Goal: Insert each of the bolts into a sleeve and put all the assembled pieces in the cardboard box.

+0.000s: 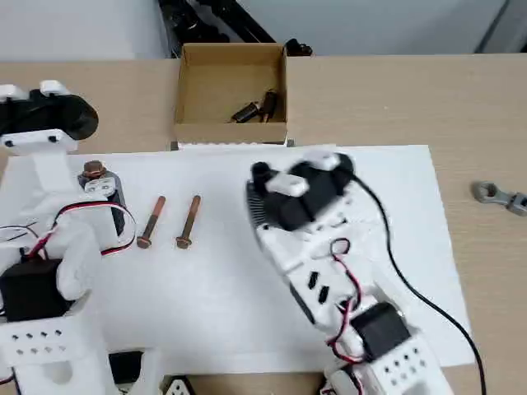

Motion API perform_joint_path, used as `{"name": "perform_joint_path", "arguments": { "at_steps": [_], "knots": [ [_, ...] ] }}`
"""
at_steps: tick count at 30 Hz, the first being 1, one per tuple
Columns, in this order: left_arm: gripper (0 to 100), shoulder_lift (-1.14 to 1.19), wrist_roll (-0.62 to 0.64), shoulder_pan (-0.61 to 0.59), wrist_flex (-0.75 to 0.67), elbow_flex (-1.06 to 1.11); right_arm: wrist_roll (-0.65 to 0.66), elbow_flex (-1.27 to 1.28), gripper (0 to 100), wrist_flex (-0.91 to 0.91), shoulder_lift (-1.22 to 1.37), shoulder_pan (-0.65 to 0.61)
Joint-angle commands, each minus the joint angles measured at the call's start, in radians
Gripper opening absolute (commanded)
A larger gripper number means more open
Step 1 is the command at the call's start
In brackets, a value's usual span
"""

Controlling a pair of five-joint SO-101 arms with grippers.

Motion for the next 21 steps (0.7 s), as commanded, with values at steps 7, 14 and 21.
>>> {"name": "perform_joint_path", "arguments": {
  "at_steps": [7, 14, 21],
  "knots": [
    [1, -0.15, 0.005, 0.034, -0.123, -0.004, 0.015, -0.005, 0.3, 0.053, -0.051, -0.047],
    [1, -0.321, 0.006, 0.207, -0.199, 0.124, 0.046, 0.023, 0.3, 0.03, -0.045, -0.081],
    [1, -0.48, 0.011, 0.255, -0.253, 0.159, 0.16, 0.106, 0.3, -0.101, -0.048, -0.318]
  ]
}}
